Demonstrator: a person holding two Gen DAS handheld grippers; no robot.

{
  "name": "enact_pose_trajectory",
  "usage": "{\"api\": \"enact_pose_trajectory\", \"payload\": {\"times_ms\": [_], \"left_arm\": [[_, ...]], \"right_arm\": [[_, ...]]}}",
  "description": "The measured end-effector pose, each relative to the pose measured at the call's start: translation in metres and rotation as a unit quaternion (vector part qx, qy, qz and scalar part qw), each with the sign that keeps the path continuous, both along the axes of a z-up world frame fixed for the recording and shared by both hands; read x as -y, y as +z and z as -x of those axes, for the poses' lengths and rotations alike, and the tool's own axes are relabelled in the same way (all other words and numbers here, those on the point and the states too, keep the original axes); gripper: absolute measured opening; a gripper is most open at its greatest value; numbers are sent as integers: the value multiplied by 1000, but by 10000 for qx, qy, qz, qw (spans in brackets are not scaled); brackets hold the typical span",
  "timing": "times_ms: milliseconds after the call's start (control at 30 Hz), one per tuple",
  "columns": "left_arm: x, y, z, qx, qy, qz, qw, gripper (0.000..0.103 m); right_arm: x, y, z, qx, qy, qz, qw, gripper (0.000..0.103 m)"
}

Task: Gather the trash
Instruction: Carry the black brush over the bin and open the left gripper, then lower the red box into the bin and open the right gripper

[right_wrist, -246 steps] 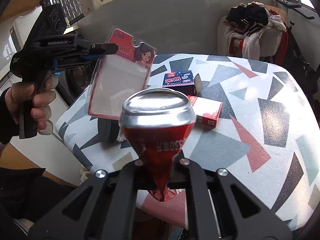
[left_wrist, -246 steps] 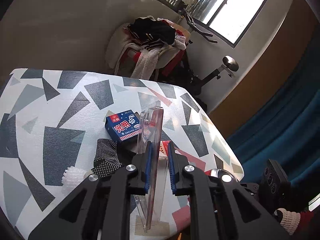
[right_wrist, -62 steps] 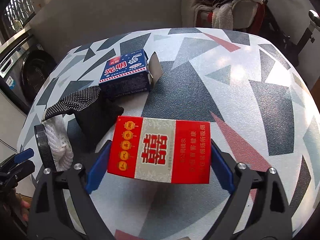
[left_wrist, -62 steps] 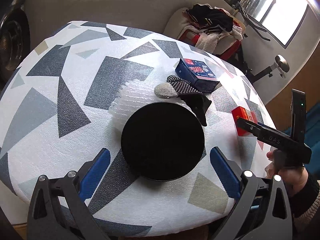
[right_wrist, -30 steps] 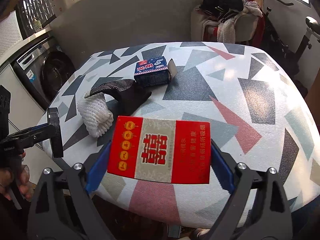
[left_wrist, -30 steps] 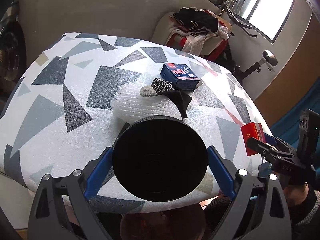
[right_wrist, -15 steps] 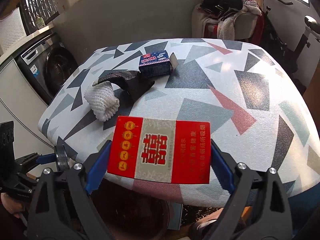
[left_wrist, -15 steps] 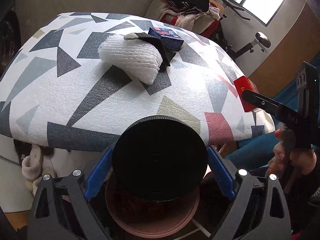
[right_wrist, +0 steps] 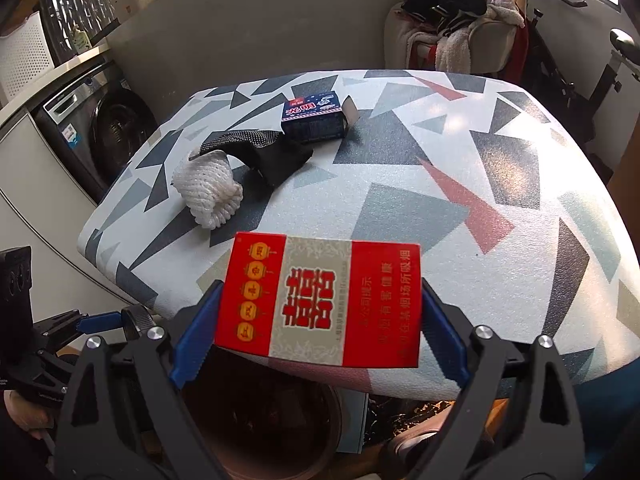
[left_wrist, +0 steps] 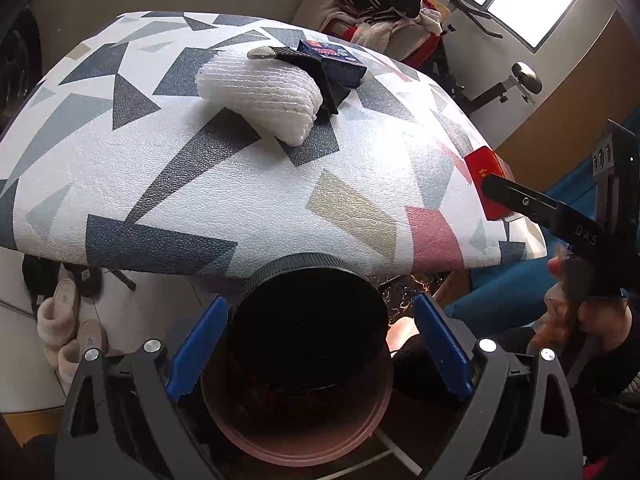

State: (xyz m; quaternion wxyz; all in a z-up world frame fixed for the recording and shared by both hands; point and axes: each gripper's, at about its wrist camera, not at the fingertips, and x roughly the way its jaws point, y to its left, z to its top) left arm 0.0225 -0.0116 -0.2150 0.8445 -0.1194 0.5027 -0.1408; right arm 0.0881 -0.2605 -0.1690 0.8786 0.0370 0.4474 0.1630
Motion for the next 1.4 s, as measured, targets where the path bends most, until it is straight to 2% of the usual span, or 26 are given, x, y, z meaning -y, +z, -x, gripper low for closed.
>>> {"api": "enact_pose_trajectory", "payload": {"times_ms": [233,567,967,1200,1400], "left_arm": [[-5,7,-2,122,118,-45,9998,95],[-43,37,-5,575,700,-117,9958,96],[-67,38,-2,540,1049,-82,9930,96],[-69,34,-3,479,1071,-39,9931,96],[-69,30,-3,413,1093,8,9931,96]], "right_arm": [[-4,-2,3,-21,42,25,10000,90],[-28,-16,18,-217,483,146,9985,90],[-76,-43,46,-638,1313,427,9884,90],[-85,-51,51,-799,1559,450,9835,91],[-85,-55,49,-922,1597,429,9819,96]]}}
